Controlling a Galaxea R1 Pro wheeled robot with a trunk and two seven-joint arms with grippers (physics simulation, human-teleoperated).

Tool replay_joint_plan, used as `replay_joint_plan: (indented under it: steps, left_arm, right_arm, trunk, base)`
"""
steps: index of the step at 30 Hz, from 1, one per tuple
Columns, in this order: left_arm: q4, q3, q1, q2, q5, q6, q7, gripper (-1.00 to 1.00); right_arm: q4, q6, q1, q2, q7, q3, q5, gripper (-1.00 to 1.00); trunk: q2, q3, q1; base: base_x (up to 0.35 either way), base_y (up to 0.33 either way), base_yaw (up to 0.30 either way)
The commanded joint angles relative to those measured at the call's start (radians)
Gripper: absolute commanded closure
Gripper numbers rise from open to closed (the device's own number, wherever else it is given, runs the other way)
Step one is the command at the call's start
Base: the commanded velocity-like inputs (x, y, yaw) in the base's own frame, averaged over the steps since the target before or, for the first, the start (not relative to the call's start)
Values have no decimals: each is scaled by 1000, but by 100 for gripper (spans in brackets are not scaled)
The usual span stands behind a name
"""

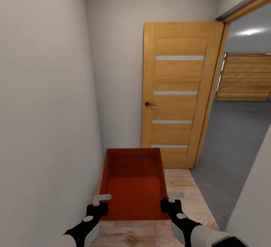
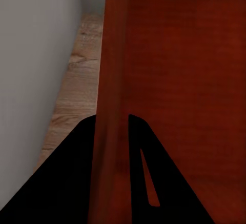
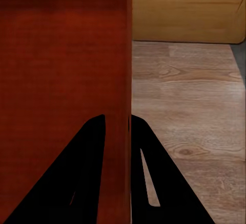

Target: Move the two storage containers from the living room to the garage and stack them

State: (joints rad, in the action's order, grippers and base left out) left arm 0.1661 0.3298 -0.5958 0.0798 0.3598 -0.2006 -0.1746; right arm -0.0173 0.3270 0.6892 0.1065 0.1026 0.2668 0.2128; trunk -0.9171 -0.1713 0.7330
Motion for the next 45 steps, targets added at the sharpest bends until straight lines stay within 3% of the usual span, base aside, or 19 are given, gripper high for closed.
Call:
replay_joint_plan:
  steps: [1, 12, 22, 29, 45]
  left_arm:
    - [3, -25, -1, -14, -4, -3, -11, 100]
    - [3, -25, -1, -14, -3, -3, -11, 100]
    - [3, -25, -1, -14, 0, -5, -11, 100]
    - [3, -25, -1, -14, 54, -5, -11, 100]
    - [2, -24, -1, -14, 59, -6, -11, 100]
  right_arm:
    - [-1, 0, 1, 1, -3, -69, -14, 100]
    - [-1, 0, 1, 1, -3, -69, -14, 100]
    - [-1, 0, 1, 1, -3, -69, -13, 100]
    - [-1, 0, 1, 1, -2, -69, -13, 100]
    - [-1, 0, 1, 1, -3, -69, -14, 100]
  trunk:
    - [-1, -1, 1]
    - [-1, -1, 1]
    - [-1, -1, 1]
    - [-1, -1, 1]
    - [-1, -1, 1]
  base:
    - [322, 0, 0]
    - [313, 0, -76]
    - [39, 0, -270]
    - [10, 0, -280]
    - [287, 0, -259]
